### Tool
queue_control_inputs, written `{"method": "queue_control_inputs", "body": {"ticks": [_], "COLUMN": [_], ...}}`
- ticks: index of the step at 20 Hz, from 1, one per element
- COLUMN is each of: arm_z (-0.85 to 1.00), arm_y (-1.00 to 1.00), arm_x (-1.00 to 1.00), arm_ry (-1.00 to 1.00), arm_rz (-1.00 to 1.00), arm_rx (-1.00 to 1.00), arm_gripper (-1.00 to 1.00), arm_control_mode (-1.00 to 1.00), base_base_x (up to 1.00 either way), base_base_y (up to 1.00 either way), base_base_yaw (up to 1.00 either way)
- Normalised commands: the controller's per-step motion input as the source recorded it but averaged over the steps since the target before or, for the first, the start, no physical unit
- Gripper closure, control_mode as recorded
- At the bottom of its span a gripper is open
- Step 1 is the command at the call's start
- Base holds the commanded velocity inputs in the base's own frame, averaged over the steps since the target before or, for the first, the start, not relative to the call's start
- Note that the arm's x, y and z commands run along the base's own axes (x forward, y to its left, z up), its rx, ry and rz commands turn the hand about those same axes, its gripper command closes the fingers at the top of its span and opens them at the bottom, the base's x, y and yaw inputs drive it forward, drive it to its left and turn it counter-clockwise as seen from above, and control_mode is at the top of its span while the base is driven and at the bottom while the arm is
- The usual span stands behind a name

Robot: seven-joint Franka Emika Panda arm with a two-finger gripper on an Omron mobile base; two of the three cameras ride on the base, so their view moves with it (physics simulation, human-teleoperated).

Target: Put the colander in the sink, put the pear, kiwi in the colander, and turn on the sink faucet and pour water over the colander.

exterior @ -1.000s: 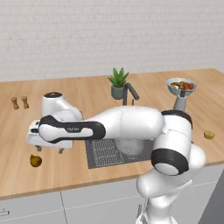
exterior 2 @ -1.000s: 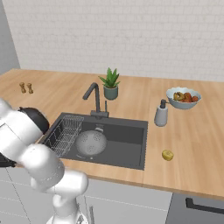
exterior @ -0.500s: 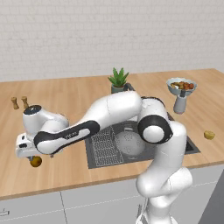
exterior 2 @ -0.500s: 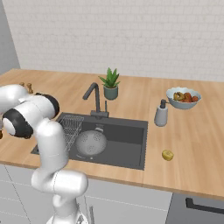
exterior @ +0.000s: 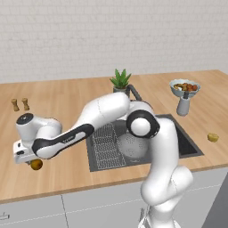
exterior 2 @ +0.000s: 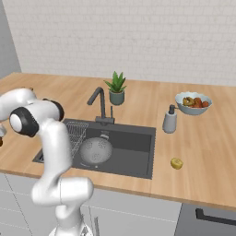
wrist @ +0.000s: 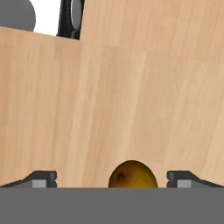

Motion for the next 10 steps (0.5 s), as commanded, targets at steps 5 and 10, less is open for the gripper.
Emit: {"method": "queue_control_inputs", "body": {"ticks": [5,10], "arm_z": [-0.42,-0.47], "arm_y": [0.05,0.3], "arm_x": [0.47,0.31], "arm_ry": [0.0,0.0], "arm_rz": [0.08,0.03], "arm_rx": [0.0,0.0], "arm_gripper": [-1.0,-1.0], "arm_control_mode": [-1.0,-1.0], "base_base_x": [0.0,0.0], "base_base_y": [0.0,0.0], "base_base_yaw": [0.0,0.0]}}
